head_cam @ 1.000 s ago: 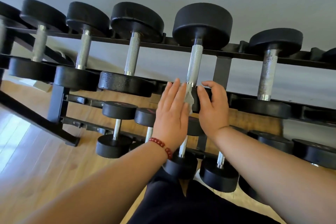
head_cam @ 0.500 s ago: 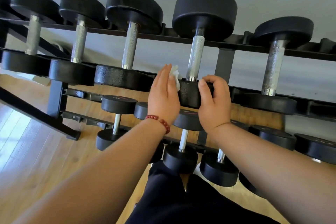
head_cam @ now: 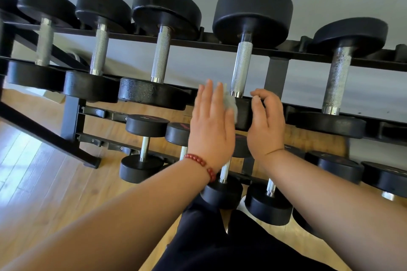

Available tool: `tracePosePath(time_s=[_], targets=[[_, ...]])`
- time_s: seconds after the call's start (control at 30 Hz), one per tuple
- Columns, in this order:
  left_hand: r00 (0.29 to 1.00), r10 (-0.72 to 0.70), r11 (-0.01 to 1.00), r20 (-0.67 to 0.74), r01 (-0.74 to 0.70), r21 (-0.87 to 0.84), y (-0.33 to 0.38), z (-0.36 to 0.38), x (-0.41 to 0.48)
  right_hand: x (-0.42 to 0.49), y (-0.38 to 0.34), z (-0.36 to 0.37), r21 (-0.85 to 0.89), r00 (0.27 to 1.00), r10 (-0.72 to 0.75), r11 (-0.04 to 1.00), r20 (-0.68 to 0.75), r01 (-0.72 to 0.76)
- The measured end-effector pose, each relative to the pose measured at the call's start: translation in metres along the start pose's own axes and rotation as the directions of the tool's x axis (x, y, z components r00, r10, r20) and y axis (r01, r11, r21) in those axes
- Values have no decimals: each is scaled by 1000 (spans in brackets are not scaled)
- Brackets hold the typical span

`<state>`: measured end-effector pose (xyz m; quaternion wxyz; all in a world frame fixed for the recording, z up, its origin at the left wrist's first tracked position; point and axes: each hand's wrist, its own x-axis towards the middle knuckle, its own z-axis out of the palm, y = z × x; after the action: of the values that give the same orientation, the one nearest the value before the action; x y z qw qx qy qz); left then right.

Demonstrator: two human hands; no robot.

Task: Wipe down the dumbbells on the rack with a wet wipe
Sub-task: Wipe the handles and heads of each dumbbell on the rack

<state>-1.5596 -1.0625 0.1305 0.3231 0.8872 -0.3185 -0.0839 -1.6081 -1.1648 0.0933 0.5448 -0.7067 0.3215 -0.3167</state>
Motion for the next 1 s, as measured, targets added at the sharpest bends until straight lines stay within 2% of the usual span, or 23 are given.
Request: tracePosePath(time_s=[0.07, 0.1, 0.27, 0.33, 0.4, 0.47, 0.57, 0.67, 0.8, 0.9, 1.0], targets=[[985, 171, 971, 30, -174, 167, -6, 5, -13, -1, 5, -4, 57, 1000, -8, 998, 26, 6], [978, 208, 957, 32, -210, 199, -8, 6, -10, -2, 8, -7, 78, 999, -3, 997, 52, -1], [995, 97, 982, 6, -97, 163, 8, 2, 12, -2, 9, -16, 109, 983, 40, 992, 177, -60], [993, 102, 981, 53, -110, 161, 9, -1, 9, -2, 3, -18, 112, 977, 65, 990, 202, -89], [981, 142, 986, 132, -152, 70, 4, -10, 8, -5, -3, -21, 79, 978, 56, 994, 202, -73], [976, 149, 987, 158, -137, -83, -1, -21, 9, -9, -9, -22, 1, 982, -17, 1000, 191, 17], [994, 98, 953, 54, -78, -293, -10, -30, 8, -14, -19, -19, -109, 960, -196, 969, 198, 220], [997, 52, 928, 53, -29, -370, -23, -31, 7, -14, -31, -12, -239, 906, -346, 884, 245, 402], [998, -20, 886, 66, 49, -462, -39, -36, 14, -12, -36, 1, -376, 768, -480, 678, 425, 632], [988, -21, 864, 154, 96, -495, -51, -39, 24, -10, -27, 3, -480, 707, -517, 519, 482, 707], [976, 38, 872, 215, 73, -484, -61, -39, 35, -18, -23, -1, -527, 724, -573, 508, 385, 682]])
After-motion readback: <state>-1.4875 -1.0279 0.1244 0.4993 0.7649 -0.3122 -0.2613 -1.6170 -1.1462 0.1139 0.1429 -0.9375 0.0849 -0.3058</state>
